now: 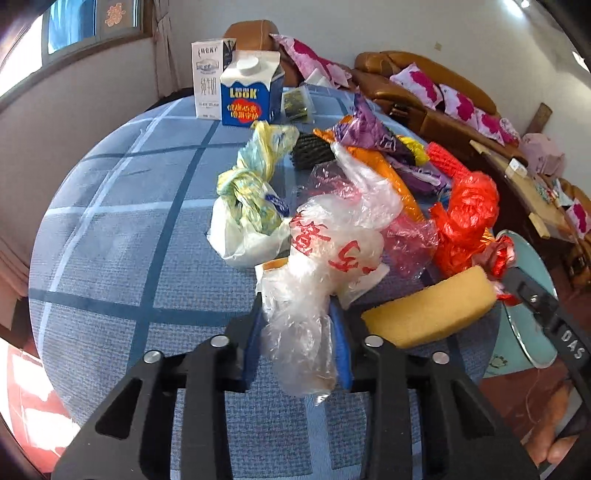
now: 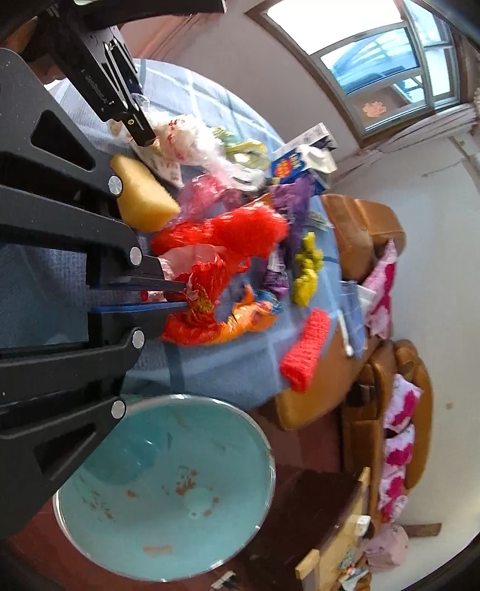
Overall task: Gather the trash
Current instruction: 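Grasp the clear plastic bag with the left gripper while the right grasps the red-orange bag, then carry both bags over the teal bucket and open both grippers to drop them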
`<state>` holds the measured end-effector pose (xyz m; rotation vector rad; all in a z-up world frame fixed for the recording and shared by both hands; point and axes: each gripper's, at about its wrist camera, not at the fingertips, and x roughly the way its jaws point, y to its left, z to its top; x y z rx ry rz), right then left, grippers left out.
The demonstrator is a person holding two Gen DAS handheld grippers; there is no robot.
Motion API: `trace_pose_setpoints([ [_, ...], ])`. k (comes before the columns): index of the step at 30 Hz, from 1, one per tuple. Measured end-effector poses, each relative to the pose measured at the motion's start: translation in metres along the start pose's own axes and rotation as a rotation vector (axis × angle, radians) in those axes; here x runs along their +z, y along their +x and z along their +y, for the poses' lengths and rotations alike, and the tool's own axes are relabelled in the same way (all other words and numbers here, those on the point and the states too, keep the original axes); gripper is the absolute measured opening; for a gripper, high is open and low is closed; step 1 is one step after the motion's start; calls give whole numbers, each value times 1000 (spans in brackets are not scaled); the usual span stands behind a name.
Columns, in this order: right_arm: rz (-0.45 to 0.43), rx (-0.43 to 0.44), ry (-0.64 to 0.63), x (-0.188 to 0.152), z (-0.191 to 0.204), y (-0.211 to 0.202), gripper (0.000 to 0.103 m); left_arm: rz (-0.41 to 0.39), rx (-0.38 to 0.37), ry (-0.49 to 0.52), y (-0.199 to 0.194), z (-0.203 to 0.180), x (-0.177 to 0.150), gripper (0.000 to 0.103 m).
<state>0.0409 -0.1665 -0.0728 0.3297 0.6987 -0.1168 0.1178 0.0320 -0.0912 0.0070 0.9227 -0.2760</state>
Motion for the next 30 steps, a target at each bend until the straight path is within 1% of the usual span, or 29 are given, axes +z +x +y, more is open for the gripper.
trace_pose_setpoints([
  [3, -64, -15, -10, 0, 0, -19, 6, -46, 2, -5, -13, 0, 1, 29],
  [5, -99, -7, -6, 1, -1, -32, 6, -90, 16, -10, -26, 2, 2, 29],
  [10, -195, -10, -4, 4, -4, -60, 6, -165, 42, -22, -53, 8, 7, 28],
  [14, -249, -21, -4, 5, -11, -79, 6, -200, 49, -18, -68, 1, 9, 28],
  [17, -266, -38, 8, 5, -20, -89, 6, -213, 37, 12, -74, -13, 9, 28],
  [22, -286, -105, 43, 2, -50, -104, 6, -219, -14, 76, -79, -46, 8, 28],
  [26, -279, -173, 99, 5, -77, -107, 6, -222, -53, 130, -80, -75, 8, 28],
  [30, -265, -235, 116, 3, -96, -105, 6, -221, -105, 173, -79, -107, 10, 28],
])
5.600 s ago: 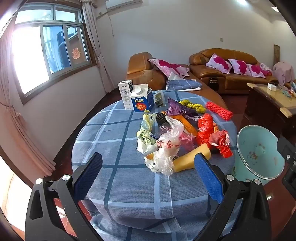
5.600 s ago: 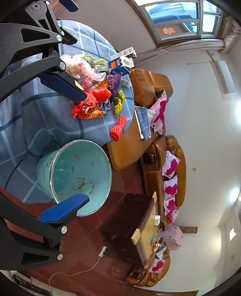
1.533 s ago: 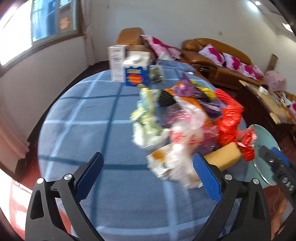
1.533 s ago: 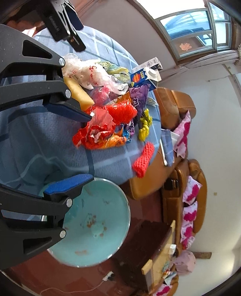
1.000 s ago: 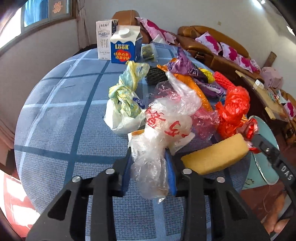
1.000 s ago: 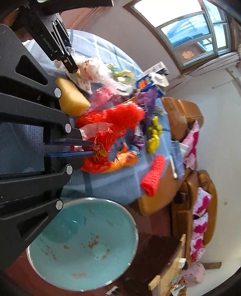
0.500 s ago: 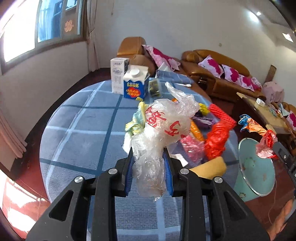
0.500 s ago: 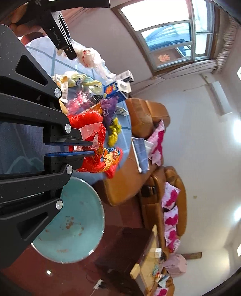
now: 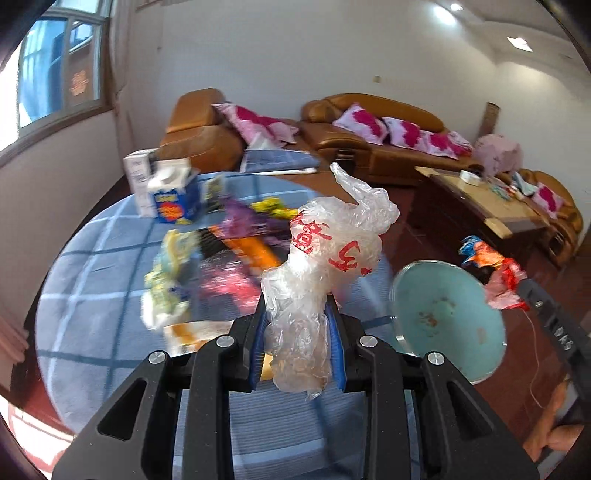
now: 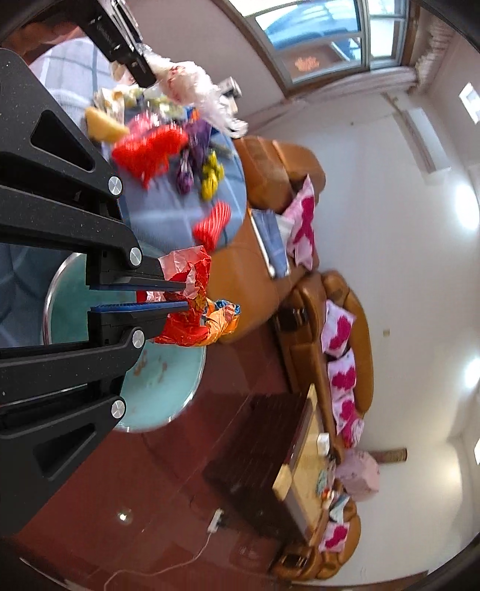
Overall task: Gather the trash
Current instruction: 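Carry both bags over the teal bucket and open both grippers to drop them, then grasp the yellow sponge with the left gripper while the right grasps the red plastic bag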
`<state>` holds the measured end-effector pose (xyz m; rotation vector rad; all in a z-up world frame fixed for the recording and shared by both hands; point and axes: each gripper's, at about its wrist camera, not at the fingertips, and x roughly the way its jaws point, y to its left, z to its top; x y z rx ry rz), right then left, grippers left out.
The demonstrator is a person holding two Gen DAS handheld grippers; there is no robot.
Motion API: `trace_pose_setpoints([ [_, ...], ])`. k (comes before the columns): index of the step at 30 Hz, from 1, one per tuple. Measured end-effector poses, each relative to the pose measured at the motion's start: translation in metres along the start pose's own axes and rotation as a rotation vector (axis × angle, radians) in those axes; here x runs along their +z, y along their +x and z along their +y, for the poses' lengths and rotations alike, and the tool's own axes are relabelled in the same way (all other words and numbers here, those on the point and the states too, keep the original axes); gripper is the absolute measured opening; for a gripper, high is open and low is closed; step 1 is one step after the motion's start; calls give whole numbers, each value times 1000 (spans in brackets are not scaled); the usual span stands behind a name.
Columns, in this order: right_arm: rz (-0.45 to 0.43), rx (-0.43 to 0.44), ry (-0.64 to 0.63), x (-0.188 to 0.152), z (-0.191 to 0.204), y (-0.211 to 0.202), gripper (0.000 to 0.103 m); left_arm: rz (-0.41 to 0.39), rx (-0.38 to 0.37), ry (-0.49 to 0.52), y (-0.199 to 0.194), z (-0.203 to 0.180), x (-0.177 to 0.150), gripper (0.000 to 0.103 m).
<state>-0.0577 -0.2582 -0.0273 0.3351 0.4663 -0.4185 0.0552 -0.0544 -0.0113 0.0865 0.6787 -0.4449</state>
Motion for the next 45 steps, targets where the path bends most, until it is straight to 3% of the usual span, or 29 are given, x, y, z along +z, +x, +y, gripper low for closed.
trace_pose_setpoints([
  [11, 96, -66, 43, -15, -36, 25, 6, 56, -104, 129, 35, -85, -4, 28],
  [19, 158, -90, 61, -20, -48, 39, 7, 118, -128, 174, 63, -121, -6, 28],
  [24, 160, -104, 80, -20, -52, 39, 14, 141, -116, 209, 78, -134, -9, 32],
  [26, 152, -110, 86, -19, -54, 37, 16, 143, -110, 217, 80, -136, -10, 33],
  [30, 130, -121, 105, -18, -56, 31, 25, 127, -91, 224, 77, -135, -9, 59],
  [38, 50, -144, 93, -10, -50, 11, 43, 96, -30, 205, 66, -121, -2, 66],
  [45, 45, -132, 72, -8, -41, 8, 47, 93, 3, 180, 59, -103, -3, 71],
])
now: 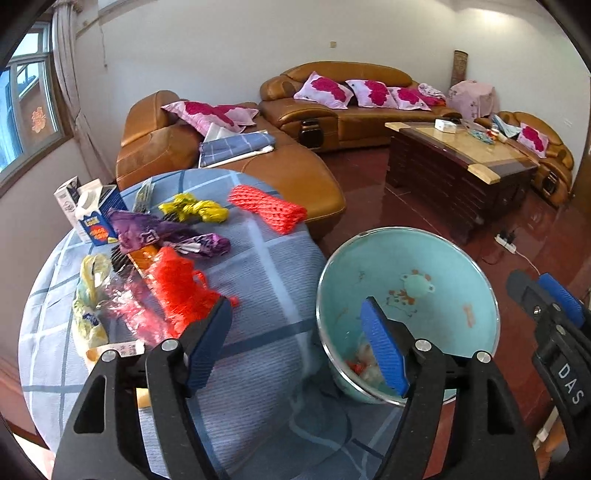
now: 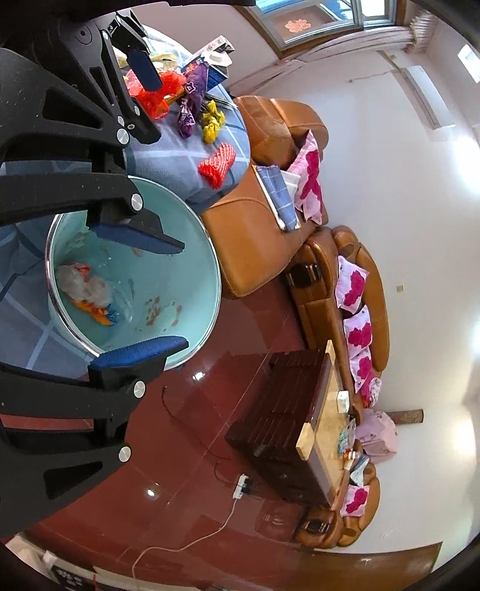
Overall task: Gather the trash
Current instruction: 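Grasp the yellow sponge with the left gripper while the right grasps the red plastic bag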
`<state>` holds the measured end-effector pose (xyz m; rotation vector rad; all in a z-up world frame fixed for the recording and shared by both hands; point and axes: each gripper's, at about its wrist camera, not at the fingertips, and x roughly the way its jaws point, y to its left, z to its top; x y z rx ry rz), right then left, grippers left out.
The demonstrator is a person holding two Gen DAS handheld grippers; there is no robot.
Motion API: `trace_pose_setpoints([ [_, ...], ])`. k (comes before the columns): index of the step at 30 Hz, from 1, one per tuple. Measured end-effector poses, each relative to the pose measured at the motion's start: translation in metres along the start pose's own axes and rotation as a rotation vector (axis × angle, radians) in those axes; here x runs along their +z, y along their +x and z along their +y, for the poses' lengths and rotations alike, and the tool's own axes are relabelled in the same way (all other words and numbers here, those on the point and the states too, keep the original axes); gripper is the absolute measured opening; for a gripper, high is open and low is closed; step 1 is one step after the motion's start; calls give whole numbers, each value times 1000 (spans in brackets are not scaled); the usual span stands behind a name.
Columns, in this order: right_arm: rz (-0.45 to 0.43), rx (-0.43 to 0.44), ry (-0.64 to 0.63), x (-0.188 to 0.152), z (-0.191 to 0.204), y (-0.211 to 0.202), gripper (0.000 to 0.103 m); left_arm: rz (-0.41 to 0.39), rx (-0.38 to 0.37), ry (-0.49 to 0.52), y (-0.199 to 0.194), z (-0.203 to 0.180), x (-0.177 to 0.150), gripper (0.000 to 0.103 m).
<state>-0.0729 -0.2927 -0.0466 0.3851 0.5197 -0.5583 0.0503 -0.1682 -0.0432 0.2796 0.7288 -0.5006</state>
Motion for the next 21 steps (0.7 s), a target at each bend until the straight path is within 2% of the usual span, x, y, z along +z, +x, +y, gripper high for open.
trace_pose_setpoints([
  [9, 8, 17, -38, -5, 17, -6, 47, 6, 19, -39, -7, 23, -7, 73],
  [21, 14, 84, -122, -9, 68, -7, 47, 20, 65, -102, -7, 70, -17, 76],
])
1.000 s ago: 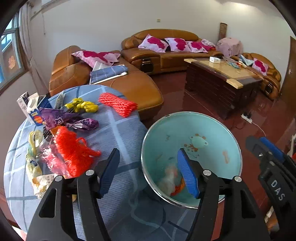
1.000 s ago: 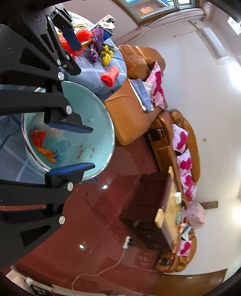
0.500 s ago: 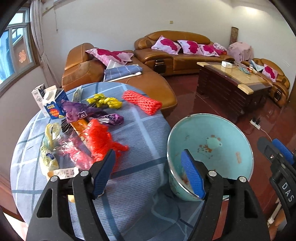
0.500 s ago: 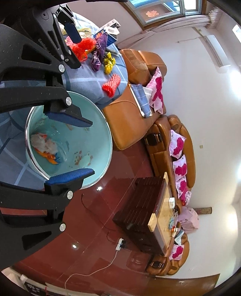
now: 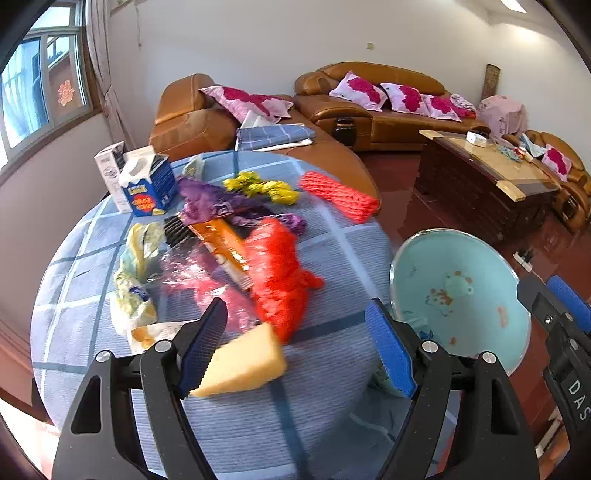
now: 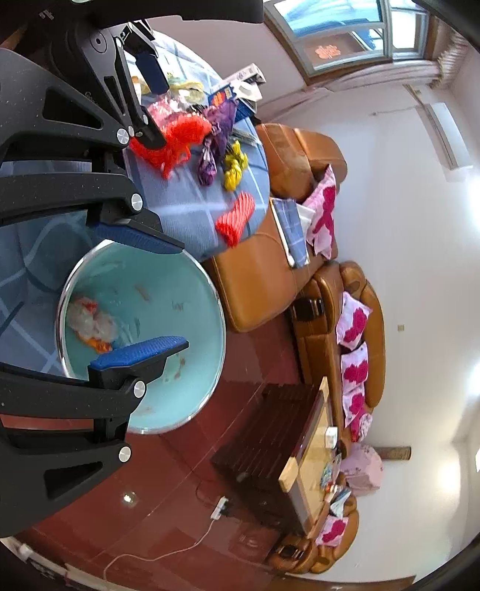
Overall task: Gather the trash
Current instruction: 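Grasp the yellow sponge with the left gripper while the right grasps the red plastic bag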
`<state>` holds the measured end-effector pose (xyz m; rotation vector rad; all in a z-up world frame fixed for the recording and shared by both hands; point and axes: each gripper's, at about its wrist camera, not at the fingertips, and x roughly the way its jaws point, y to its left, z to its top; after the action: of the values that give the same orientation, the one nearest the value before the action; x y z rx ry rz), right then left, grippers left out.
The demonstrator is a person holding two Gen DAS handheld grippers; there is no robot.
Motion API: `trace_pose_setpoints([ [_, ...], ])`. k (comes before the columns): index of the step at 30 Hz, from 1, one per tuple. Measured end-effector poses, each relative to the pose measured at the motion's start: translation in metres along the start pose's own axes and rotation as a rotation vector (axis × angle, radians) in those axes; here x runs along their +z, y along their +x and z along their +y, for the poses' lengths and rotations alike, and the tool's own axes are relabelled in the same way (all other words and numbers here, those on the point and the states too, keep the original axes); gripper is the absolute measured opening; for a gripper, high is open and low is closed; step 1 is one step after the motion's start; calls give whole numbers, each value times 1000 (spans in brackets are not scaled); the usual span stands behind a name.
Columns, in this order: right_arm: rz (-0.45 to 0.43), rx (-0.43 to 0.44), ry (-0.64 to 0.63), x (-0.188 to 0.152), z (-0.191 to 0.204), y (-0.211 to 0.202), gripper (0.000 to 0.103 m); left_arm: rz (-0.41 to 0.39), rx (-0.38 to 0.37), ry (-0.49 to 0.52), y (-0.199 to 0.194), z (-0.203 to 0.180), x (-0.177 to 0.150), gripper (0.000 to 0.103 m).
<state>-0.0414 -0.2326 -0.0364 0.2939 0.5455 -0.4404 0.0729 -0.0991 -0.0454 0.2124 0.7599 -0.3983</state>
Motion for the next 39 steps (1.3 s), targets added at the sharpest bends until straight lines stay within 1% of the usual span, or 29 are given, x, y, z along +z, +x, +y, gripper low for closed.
trace_pose_setpoints([
  [5, 19, 28, -17, -1, 21, 8, 47, 14, 26, -36, 5, 28, -4, 76],
  [9, 30, 62, -38, -4, 40, 12, 47, 33, 31, -61, 7, 49, -9, 76],
  [17, 53, 146, -121, -7, 88, 21, 47, 42, 106, -104, 4, 109, -30, 76],
  [22, 80, 185, -143, -11, 104, 30, 47, 54, 133, -130, 7, 143, -42, 76],
  [25, 92, 197, -156, -11, 114, 37, 47, 70, 132, -155, 9, 156, -47, 76],
  [27, 103, 206, -158, -9, 119, 43, 47, 76, 122, -160, 12, 159, -47, 76],
  [30, 125, 234, -159, -5, 130, 53, 48, 75, 96, -141, 16, 155, -44, 76],
  [38, 176, 253, -188, -3, 148, 83, 48, 80, 75, -113, 19, 148, -44, 76],
  [39, 182, 258, -192, -3, 149, 86, 42, 76, 73, -104, 18, 147, -44, 76],
])
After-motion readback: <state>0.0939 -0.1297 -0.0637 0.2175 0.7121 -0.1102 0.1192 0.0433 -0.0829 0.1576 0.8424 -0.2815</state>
